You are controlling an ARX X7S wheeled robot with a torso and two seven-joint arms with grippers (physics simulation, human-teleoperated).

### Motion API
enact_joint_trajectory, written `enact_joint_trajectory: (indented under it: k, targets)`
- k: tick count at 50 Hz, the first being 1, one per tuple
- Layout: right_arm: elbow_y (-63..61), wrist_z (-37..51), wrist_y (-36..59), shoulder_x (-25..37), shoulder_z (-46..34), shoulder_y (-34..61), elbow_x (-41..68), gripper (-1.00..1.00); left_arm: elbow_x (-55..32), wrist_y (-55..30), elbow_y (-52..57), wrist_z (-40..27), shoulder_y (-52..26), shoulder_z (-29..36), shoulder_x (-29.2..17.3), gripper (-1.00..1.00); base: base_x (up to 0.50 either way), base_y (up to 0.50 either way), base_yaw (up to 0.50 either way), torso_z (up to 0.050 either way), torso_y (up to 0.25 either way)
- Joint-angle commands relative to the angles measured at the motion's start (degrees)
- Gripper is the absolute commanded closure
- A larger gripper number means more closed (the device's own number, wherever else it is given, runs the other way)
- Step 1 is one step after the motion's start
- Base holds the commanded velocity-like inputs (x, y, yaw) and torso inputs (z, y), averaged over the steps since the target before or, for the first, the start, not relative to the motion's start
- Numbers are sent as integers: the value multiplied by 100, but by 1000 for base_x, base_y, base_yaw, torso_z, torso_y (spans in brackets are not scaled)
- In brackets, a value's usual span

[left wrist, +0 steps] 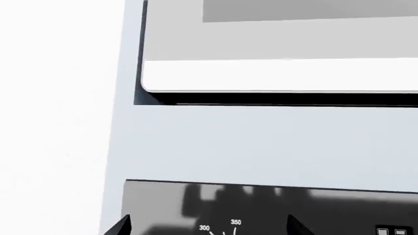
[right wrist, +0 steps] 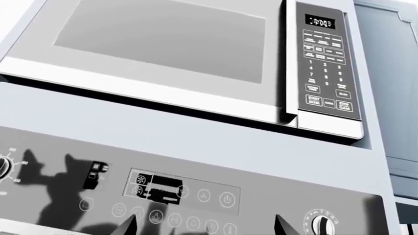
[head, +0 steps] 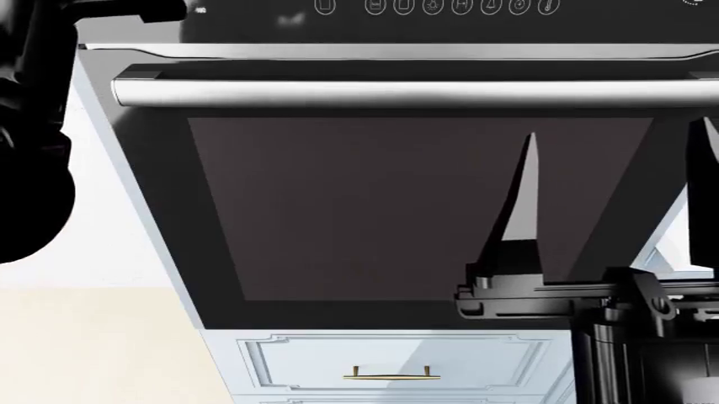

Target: Preheat the oven by turning the temperature knob.

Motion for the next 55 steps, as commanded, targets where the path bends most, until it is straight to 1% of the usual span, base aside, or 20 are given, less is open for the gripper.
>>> enact_joint_trajectory:
  k: [1,27,42,55]
  targets:
    - [0,0,35,0,-47,-3,-53,-100,-208,-213,-142,24,-241,68,71,-100,0,0,0,0,0]
    - [0,-19,81,0,-52,8,-61,-100,-533,-470,-400,-118,-249,164,187,-100,0,0,0,0,0]
    - [0,-18,86,0,-63,8,-77,-100,-714,-519,-560,-198,-121,175,256,-100,0,0,0,0,0]
    - [0,-23,72,0,-83,-13,-97,-100,-686,-533,-606,-191,-91,236,275,-100,0,0,0,0,0]
